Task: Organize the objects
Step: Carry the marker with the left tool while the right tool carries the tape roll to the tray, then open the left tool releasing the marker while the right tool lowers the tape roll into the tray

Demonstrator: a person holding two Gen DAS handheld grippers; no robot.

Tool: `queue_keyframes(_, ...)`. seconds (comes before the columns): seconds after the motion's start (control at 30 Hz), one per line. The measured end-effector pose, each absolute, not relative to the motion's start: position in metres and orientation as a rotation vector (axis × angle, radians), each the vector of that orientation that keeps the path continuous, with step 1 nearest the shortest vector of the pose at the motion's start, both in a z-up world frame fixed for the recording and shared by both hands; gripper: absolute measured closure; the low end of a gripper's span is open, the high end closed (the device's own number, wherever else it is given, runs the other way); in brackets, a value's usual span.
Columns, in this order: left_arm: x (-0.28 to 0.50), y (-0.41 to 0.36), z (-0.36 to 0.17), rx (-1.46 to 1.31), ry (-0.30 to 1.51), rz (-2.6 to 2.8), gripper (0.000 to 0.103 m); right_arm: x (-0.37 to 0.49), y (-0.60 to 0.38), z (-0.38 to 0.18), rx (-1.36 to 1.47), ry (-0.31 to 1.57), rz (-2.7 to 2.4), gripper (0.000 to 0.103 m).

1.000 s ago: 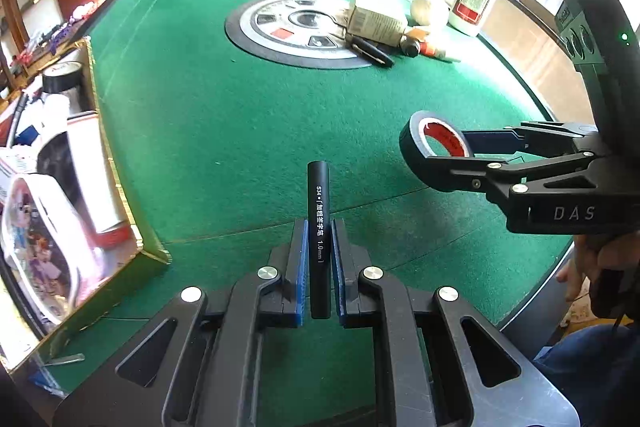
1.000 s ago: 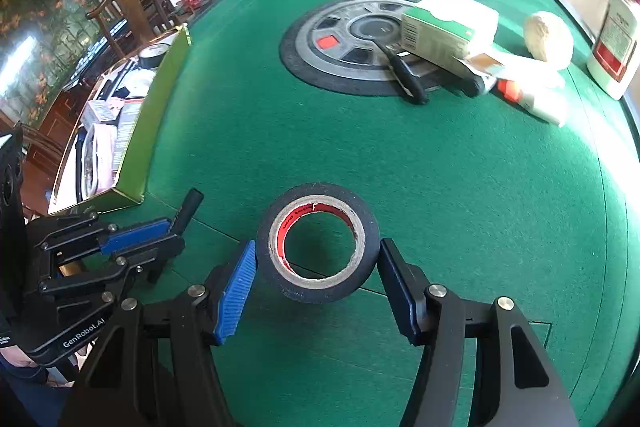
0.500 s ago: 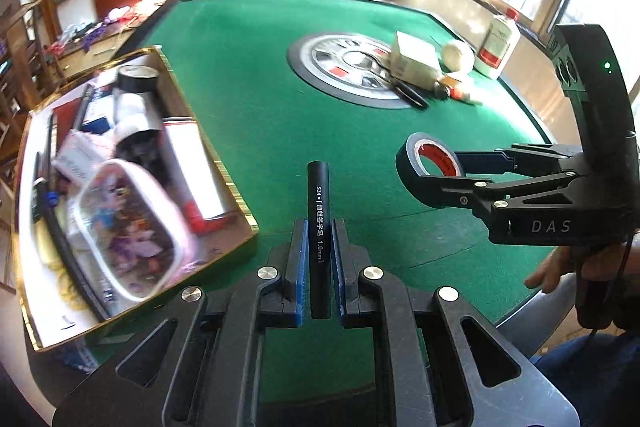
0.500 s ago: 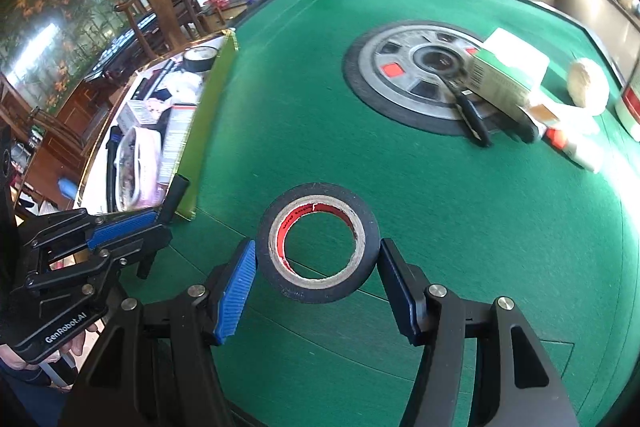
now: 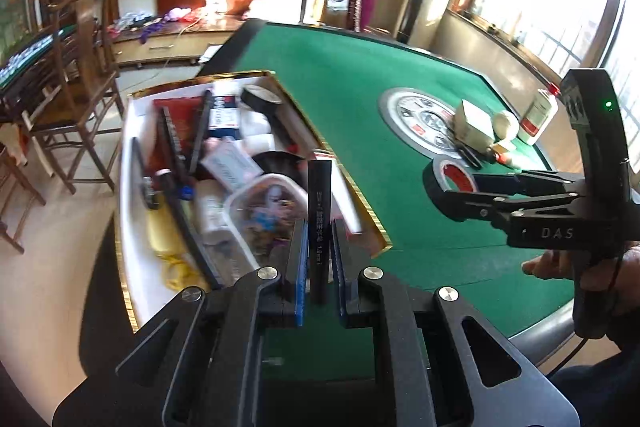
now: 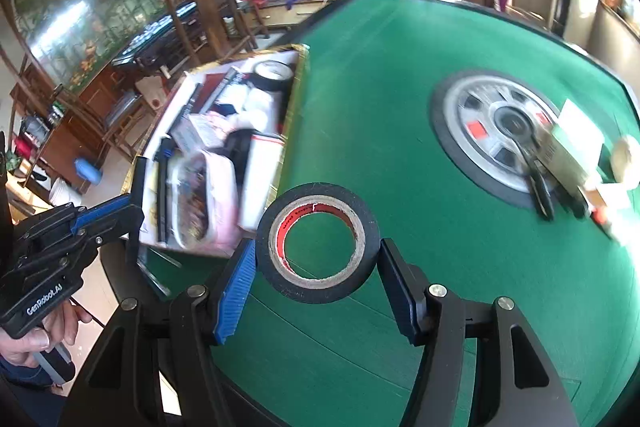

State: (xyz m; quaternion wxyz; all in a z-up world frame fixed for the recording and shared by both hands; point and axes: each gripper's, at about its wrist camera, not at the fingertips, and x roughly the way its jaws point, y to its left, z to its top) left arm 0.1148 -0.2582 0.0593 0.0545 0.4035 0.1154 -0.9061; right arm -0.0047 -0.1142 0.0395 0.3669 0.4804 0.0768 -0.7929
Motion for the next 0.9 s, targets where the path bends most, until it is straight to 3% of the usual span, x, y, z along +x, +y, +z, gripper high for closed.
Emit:
queue_keyframes(0.33, 0.126, -0.312, 0.049, 1.228, 0.383, -2.662, 0.093, -0.014, -0.189, 0.050, 1.188, 0.243, -1.995, 0.041)
queue_keyframes(0.9, 0.113, -0.345, 0.016, 1.334, 0.420, -2.610, 0.093, -0.050, -0.267, 0.008, 1.294, 0.315, -1.963, 0.041)
